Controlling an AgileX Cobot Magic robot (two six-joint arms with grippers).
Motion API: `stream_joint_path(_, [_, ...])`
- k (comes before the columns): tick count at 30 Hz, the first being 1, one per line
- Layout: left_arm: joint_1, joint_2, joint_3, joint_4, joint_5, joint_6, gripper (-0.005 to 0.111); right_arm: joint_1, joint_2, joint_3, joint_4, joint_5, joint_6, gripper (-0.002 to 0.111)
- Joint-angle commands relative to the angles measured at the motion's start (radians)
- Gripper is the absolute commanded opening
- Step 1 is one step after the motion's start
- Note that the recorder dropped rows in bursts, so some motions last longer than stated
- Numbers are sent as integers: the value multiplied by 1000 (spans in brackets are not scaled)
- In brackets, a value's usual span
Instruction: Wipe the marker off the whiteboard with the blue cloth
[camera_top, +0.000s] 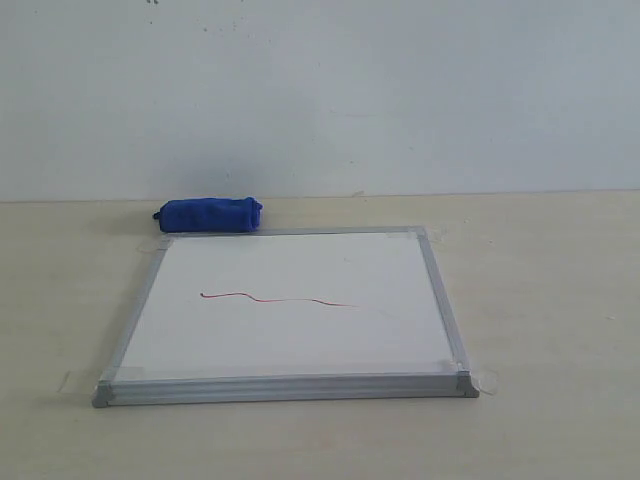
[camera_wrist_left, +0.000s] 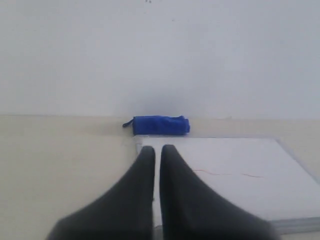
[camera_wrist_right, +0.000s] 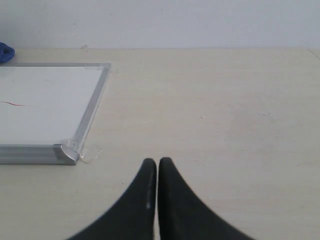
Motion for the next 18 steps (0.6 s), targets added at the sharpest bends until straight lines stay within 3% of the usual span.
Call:
stream_joint_path(1, [1,0,-160,-103,192,-9,4,-5,-5,-1,-6,-5,0,1])
stream_joint_path(9, [1,9,-202,-297,-28,31,4,-5,-5,-1,-6,-5,0,1])
stream_joint_path(11, [1,136,-262,-346,-49,97,4,-5,-5,-1,-6,-5,0,1])
stream_joint_path(18, [1,691,-660,-398,247,382,4,-5,-5,-1,-6,-5,0,1])
